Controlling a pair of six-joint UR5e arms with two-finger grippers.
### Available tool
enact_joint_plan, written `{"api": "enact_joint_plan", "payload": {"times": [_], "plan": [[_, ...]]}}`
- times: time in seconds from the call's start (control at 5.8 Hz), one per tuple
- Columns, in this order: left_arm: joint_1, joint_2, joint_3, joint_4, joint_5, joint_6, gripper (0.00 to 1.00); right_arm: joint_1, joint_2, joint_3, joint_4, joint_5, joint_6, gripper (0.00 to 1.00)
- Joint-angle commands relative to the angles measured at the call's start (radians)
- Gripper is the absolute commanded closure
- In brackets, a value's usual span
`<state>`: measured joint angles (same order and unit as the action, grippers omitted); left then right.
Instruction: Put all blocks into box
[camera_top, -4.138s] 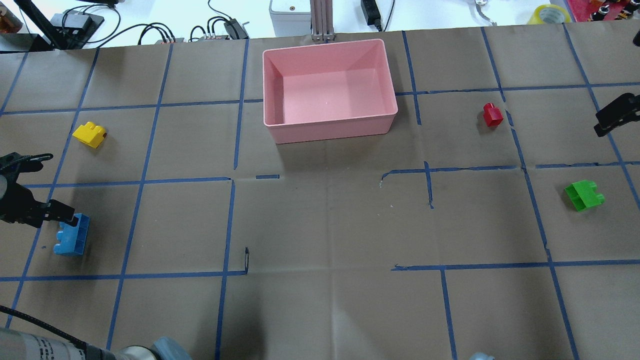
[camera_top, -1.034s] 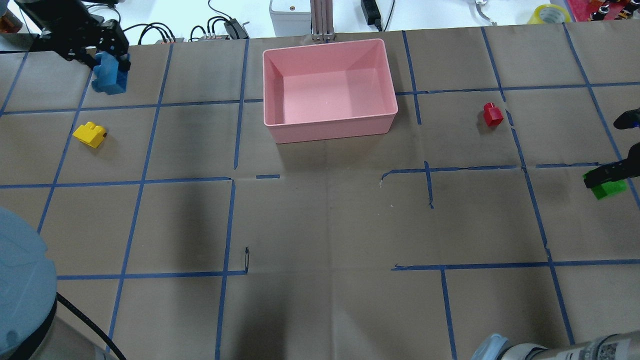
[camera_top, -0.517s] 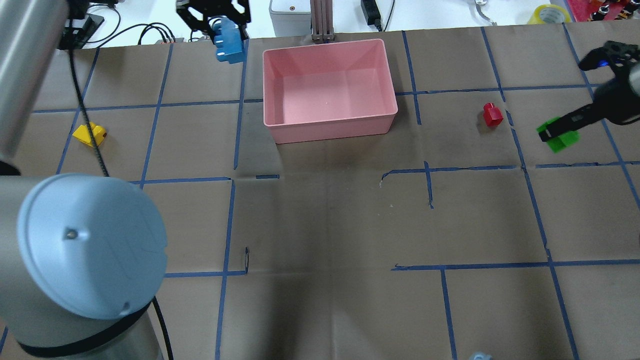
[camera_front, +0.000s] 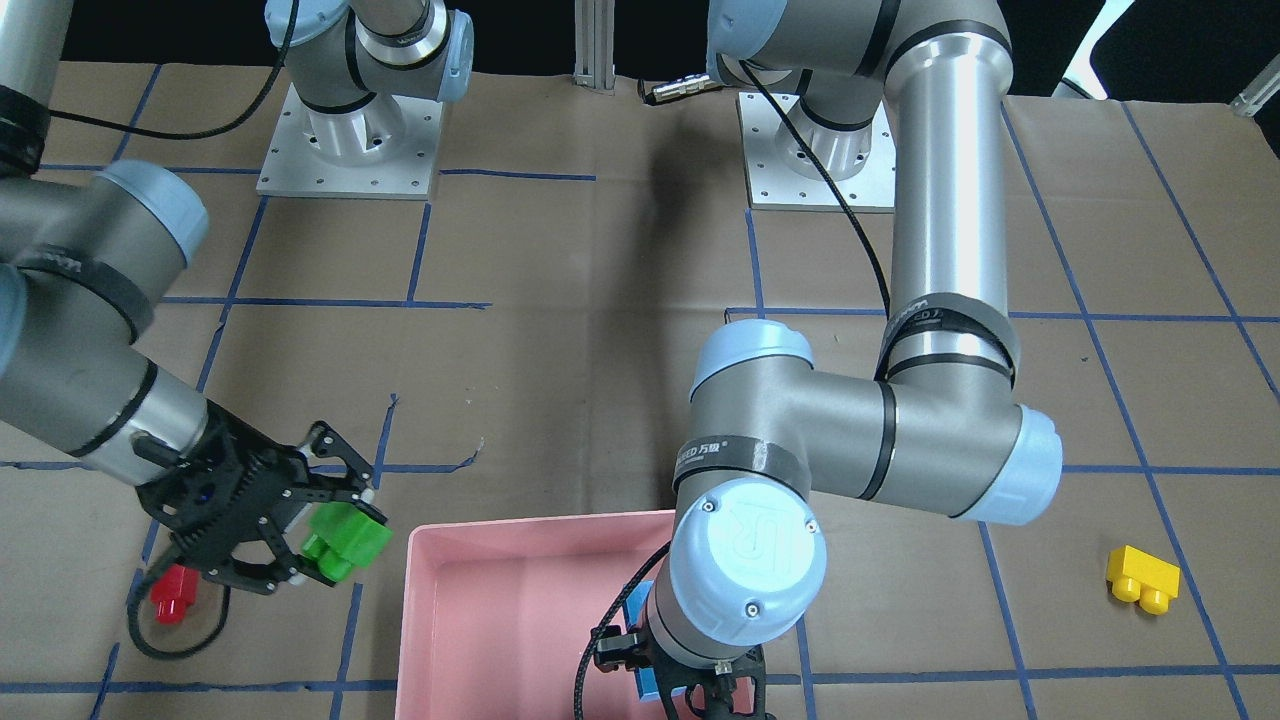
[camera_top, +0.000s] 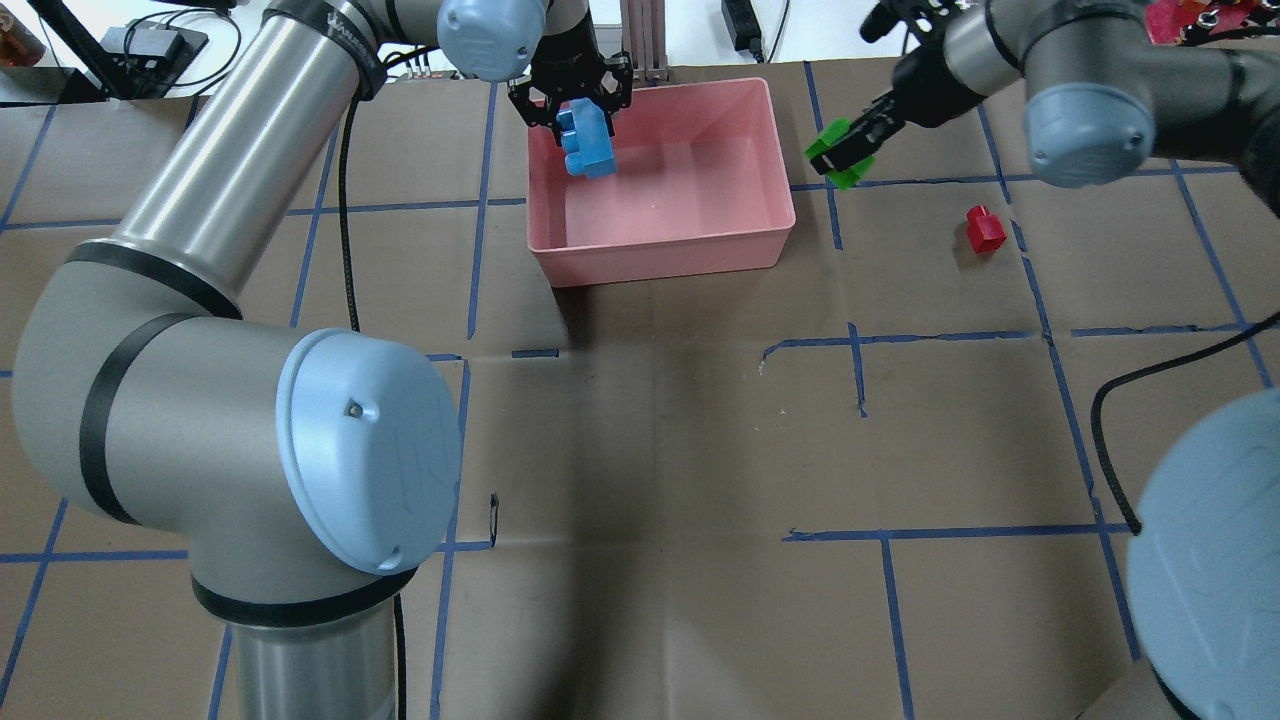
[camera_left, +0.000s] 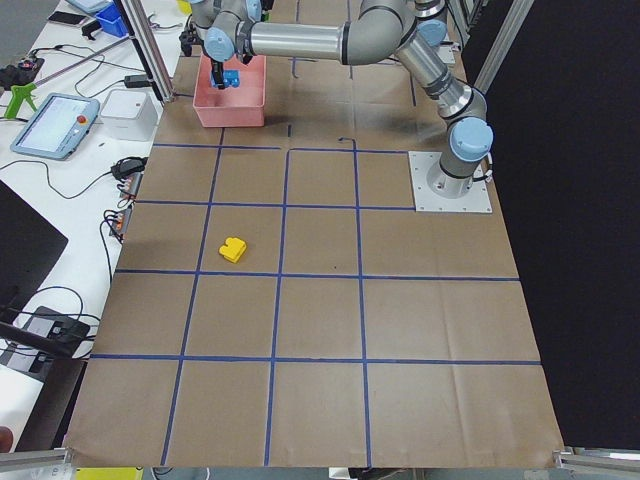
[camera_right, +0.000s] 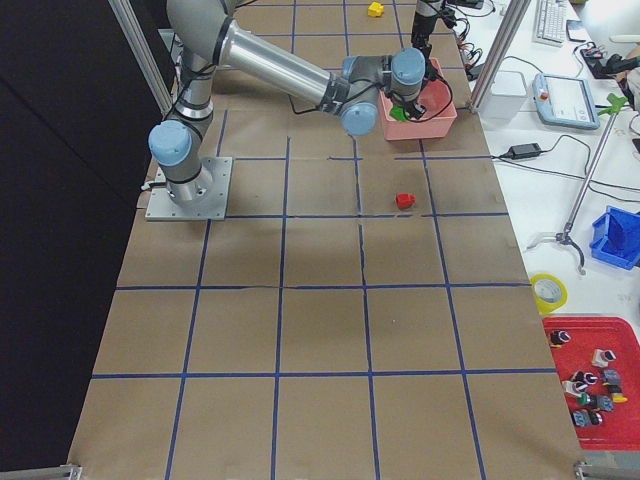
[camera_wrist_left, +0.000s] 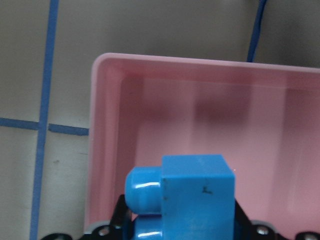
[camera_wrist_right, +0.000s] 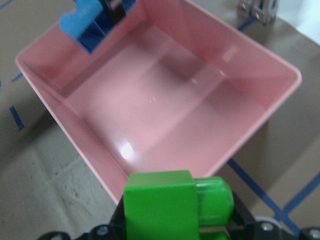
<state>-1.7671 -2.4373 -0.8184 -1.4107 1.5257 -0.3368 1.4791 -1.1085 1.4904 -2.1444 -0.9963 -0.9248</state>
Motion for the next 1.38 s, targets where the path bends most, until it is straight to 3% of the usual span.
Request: {"api": "enact_joint_plan", "payload": {"times": [0.0, 0.17, 0.34, 0.69, 0.86, 1.03, 1.21], "plan": [[0.006, 0.007, -0.007, 0.010, 0.002, -0.001, 0.01, 0.114, 0.135, -0.137, -0.087, 0.080, 0.129, 0.96], [0.041, 0.042, -0.005, -0.002, 0.004, 0.007, 0.01, 0.136, 0.162, -0.166, -0.092, 0.080, 0.151, 0.35], [0.107, 0.113, -0.008, -0.052, 0.001, 0.081, 0.01, 0.136, 0.157, -0.165, -0.092, 0.067, 0.146, 0.01], [0.271, 0.261, -0.101, -0.148, 0.002, 0.320, 0.01, 0.118, 0.128, -0.139, -0.065, 0.053, 0.144, 0.01], [0.381, 0.321, -0.186, -0.146, 0.001, 0.482, 0.01, 0.072, 0.089, -0.130, 0.013, -0.009, 0.144, 0.00], [0.496, 0.346, -0.235, -0.145, -0.002, 0.648, 0.01, -0.012, 0.023, -0.124, 0.156, -0.092, 0.130, 0.01], [0.582, 0.347, -0.242, -0.145, 0.004, 0.777, 0.01, -0.110, -0.046, -0.075, 0.257, -0.322, 0.120, 0.01]]}}
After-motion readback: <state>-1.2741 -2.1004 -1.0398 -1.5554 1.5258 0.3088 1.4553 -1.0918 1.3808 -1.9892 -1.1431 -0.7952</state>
